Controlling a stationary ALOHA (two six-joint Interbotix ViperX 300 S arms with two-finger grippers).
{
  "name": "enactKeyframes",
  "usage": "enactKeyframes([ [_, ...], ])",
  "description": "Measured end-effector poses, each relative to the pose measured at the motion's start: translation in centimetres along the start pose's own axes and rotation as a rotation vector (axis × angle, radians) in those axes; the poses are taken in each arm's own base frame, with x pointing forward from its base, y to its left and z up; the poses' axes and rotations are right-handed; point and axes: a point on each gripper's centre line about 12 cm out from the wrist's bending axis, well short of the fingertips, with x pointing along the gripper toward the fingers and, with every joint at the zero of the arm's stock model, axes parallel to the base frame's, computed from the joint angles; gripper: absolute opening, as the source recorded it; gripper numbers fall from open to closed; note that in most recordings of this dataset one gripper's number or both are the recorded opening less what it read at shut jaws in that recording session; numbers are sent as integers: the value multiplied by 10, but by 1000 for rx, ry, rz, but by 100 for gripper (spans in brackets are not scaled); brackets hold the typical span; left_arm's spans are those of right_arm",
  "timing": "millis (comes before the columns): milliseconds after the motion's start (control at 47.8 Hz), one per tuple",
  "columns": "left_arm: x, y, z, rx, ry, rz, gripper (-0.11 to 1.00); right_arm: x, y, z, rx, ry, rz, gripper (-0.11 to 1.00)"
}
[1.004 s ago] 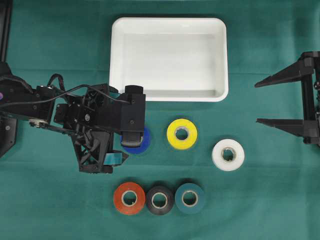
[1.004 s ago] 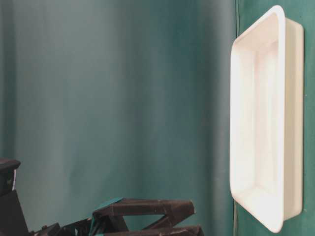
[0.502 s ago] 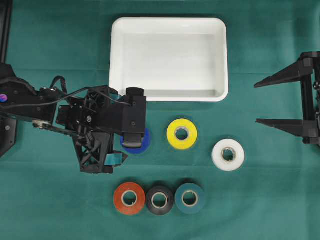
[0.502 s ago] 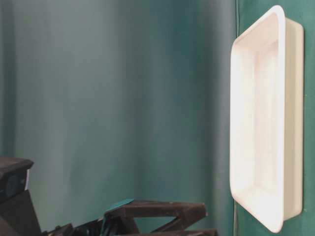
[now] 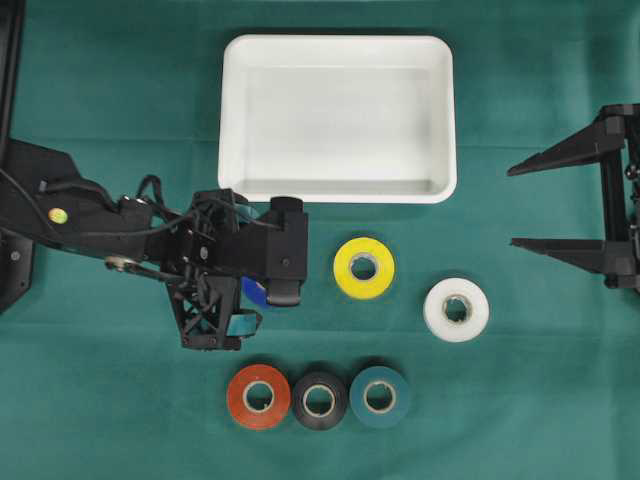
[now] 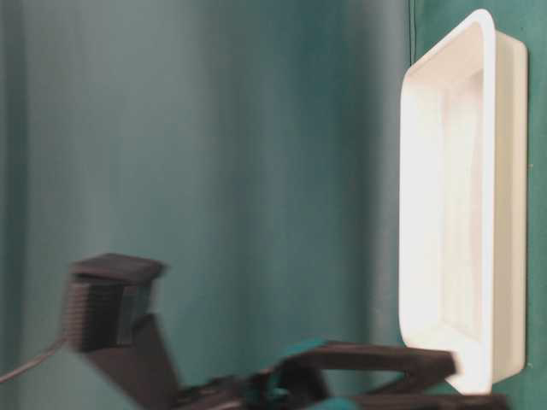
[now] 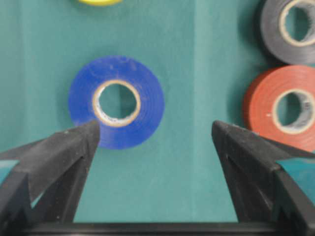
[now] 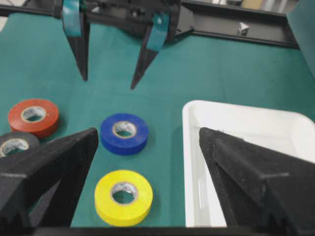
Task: Pick up the tape from a random location and place it into the white case.
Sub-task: 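Close the left gripper on the blue tape roll's rim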
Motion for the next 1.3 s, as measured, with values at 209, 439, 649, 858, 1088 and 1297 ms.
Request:
enactKeyframes([
  [209,19,0,-6,1,-11,-2,99,2,0,-2,0,9,0,92],
  [439,32,2,-15,0,8,1,99,2,0,-2,0,9,0,92],
  [649,54,2,-21,5,26,2,99,2,0,-2,0,12,0,92],
  [858,72,3,-27,5,31,3,99,4,0,-4,0,21,-1,92],
  [1088,87,3,-31,11,37,3,99,5,0,-6,0,29,-1,92],
  [1297,90,2,-32,11,40,2,99,5,0,-6,0,31,-1,92],
])
